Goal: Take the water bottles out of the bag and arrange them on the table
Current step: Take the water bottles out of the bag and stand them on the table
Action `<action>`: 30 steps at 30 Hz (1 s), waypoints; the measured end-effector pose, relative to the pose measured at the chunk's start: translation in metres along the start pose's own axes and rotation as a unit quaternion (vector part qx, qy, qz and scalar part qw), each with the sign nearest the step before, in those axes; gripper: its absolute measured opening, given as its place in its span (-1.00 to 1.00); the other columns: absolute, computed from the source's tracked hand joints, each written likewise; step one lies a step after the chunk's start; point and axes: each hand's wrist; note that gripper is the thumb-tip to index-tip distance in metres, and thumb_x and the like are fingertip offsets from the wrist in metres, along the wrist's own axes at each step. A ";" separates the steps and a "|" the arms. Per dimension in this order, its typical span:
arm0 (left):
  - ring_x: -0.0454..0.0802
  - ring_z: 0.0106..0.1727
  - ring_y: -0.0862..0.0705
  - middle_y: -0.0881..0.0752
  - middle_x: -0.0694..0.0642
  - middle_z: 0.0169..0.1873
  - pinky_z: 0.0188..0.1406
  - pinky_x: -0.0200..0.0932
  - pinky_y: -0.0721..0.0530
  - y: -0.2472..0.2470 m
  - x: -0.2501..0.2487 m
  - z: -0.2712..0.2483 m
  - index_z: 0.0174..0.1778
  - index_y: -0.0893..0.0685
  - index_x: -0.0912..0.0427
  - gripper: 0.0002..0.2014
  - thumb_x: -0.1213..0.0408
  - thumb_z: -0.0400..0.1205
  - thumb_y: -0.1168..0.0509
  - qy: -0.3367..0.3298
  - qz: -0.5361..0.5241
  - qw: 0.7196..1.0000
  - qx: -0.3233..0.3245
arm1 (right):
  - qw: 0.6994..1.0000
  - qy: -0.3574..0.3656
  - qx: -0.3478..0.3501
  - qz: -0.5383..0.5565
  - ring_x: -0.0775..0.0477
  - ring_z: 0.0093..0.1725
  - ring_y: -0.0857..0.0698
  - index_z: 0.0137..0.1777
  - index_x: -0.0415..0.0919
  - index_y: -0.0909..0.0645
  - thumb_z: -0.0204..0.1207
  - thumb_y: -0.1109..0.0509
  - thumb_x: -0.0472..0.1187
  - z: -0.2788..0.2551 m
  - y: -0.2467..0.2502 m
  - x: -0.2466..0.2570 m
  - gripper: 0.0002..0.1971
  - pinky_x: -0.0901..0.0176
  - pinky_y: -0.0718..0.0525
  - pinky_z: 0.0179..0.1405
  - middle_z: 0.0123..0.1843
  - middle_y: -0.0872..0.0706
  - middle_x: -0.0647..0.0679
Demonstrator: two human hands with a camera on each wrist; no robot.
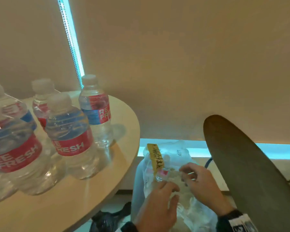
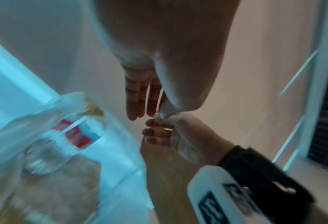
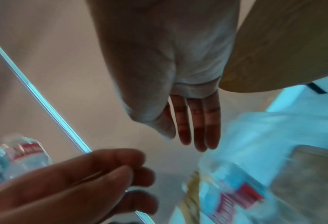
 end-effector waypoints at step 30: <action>0.34 0.25 -0.61 -0.60 0.43 0.23 0.22 0.02 -0.58 -0.067 0.088 0.112 0.35 -0.43 0.45 -0.59 0.53 0.58 -0.29 0.334 0.039 0.938 -0.081 | 0.995 -0.029 0.066 -0.068 0.00 0.45 -0.55 0.75 -0.04 -0.05 0.62 -0.40 0.02 0.073 -0.089 -0.065 -0.20 0.35 -0.39 0.30 0.51 -0.54 0.02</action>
Point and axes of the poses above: each hand's wrist, its own z-axis towards the middle knuckle, its own y-axis out of the back of the hand, x = y × z
